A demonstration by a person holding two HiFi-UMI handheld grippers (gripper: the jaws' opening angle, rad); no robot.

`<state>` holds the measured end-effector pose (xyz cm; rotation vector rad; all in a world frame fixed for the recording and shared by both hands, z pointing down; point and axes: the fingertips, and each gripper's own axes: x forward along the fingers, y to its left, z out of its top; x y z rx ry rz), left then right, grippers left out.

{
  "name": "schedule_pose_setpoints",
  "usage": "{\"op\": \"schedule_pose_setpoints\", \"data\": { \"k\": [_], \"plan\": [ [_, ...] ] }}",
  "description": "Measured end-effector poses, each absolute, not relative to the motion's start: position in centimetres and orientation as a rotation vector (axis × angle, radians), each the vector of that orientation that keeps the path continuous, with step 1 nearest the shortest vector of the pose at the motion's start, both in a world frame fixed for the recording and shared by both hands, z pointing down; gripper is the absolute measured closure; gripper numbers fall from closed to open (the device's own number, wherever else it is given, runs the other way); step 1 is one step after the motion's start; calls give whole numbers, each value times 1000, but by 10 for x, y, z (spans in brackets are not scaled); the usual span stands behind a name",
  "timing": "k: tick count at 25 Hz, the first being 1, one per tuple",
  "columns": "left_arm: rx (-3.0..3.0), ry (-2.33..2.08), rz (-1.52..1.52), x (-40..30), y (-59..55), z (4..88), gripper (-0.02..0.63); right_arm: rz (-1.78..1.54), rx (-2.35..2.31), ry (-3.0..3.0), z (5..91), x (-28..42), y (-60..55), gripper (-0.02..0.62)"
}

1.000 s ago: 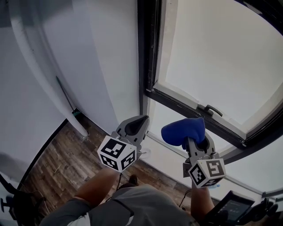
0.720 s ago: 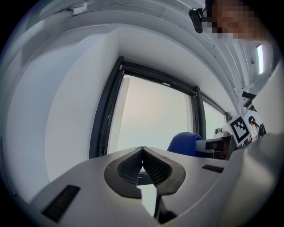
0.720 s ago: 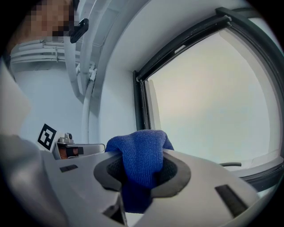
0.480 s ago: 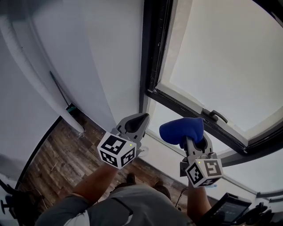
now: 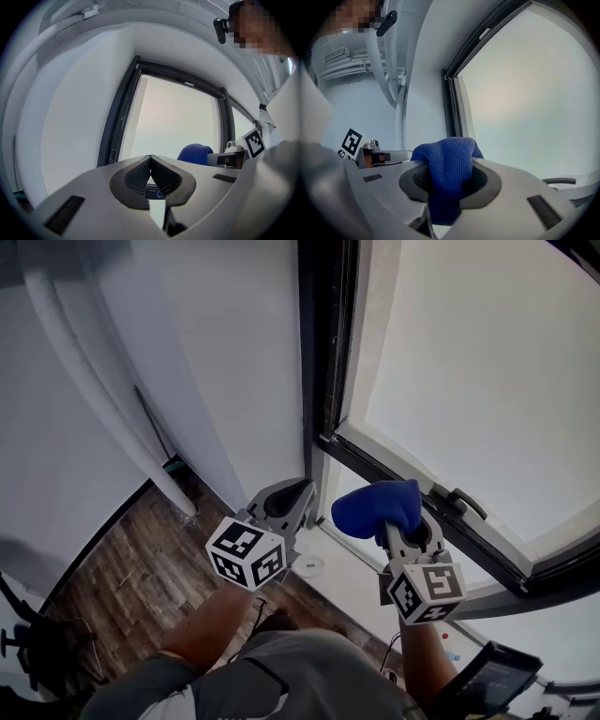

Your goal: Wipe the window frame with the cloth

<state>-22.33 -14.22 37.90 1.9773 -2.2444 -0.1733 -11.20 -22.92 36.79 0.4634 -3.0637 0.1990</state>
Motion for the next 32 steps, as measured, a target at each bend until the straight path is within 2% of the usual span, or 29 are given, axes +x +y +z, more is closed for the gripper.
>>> {"op": "schedule_pose_setpoints", "data": {
  "k": [11,20,32],
  "plan": [
    [1969,-2291,-7,-273,-170,408,597,194,486,-2982,423,-196,-253,469],
    [1906,-2249,-35,-338,-187,449,597,245,565,-2901,479,-276,-273,469],
    [1915,-2148,31,-361,-209,487,597,292,598,-2784,551,-361,-296,469]
  ]
}}
